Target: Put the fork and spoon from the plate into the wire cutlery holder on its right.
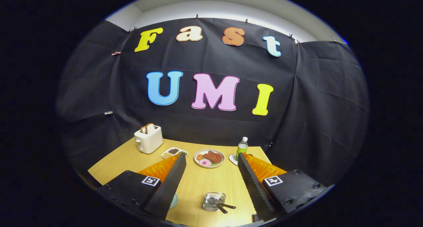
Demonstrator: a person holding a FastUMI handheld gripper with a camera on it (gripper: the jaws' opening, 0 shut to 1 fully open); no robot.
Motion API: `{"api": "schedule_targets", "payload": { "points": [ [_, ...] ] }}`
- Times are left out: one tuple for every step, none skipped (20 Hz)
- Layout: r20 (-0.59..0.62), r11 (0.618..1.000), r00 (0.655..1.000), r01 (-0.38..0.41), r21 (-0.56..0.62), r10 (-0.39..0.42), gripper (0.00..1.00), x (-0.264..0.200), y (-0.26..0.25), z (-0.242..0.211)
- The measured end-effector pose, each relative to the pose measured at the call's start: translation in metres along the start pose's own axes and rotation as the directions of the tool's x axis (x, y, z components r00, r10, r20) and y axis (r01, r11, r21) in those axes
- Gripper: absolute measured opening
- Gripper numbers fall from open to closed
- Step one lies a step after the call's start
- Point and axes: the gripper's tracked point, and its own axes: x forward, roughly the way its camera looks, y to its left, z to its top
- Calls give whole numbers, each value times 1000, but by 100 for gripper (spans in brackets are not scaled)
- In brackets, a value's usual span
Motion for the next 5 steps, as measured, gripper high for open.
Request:
{"api": "schedule_targets", "payload": {
  "points": [
    [-2,1000,1000,-2,0,2,98,0,1,-1],
    [-4,1000,1000,-2,-2,2,98,-1,1,-1],
    [-3,1000,1000,-3,-3,3,98,-1,2,-1],
    [-4,1000,1000,-3,-4,3,98,0,2,0],
    [-3,1000,1000,-4,-5,4,98,0,3,0]
  ]
}}
